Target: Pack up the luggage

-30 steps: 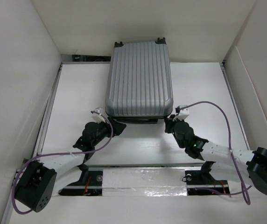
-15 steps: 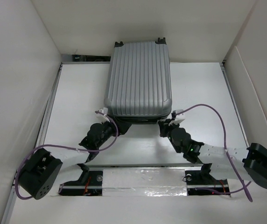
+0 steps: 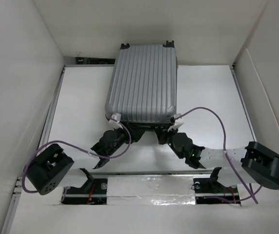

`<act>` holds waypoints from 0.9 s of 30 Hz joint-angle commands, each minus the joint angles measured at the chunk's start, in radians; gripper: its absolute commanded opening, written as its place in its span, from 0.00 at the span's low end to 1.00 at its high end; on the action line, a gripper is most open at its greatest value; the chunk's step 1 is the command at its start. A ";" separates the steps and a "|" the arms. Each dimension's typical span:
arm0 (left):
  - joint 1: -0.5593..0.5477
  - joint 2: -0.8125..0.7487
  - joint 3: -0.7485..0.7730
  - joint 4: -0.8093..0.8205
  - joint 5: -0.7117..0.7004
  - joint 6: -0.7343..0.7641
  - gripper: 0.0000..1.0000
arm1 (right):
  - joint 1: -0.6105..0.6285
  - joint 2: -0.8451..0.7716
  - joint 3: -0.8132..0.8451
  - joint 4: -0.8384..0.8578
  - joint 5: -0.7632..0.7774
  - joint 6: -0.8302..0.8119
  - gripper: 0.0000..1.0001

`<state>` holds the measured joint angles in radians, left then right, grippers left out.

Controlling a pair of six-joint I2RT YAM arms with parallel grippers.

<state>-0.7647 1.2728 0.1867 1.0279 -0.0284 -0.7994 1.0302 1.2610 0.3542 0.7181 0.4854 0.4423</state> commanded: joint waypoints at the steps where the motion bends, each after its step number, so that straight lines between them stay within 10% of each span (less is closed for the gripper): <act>1: -0.021 0.026 0.056 0.103 -0.028 -0.017 0.53 | 0.056 0.063 0.078 0.066 -0.033 0.115 0.00; 10: -0.031 -0.096 0.010 -0.018 -0.034 0.025 0.70 | 0.128 0.296 0.103 0.242 0.151 0.159 0.00; 15: -0.041 -0.496 -0.036 -0.373 -0.059 0.077 0.80 | 0.139 0.331 0.158 0.242 0.108 0.131 0.00; 20: -0.050 -0.927 0.068 -0.785 -0.368 0.098 0.80 | 0.188 0.435 0.276 0.230 0.088 0.095 0.00; 27: -0.018 -0.770 0.337 -0.826 -0.504 0.144 0.81 | 0.261 0.639 0.572 0.214 0.150 0.021 0.00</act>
<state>-0.7948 0.4118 0.4221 0.2653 -0.4263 -0.6956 1.2366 1.8557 0.8326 0.9077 0.6819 0.4946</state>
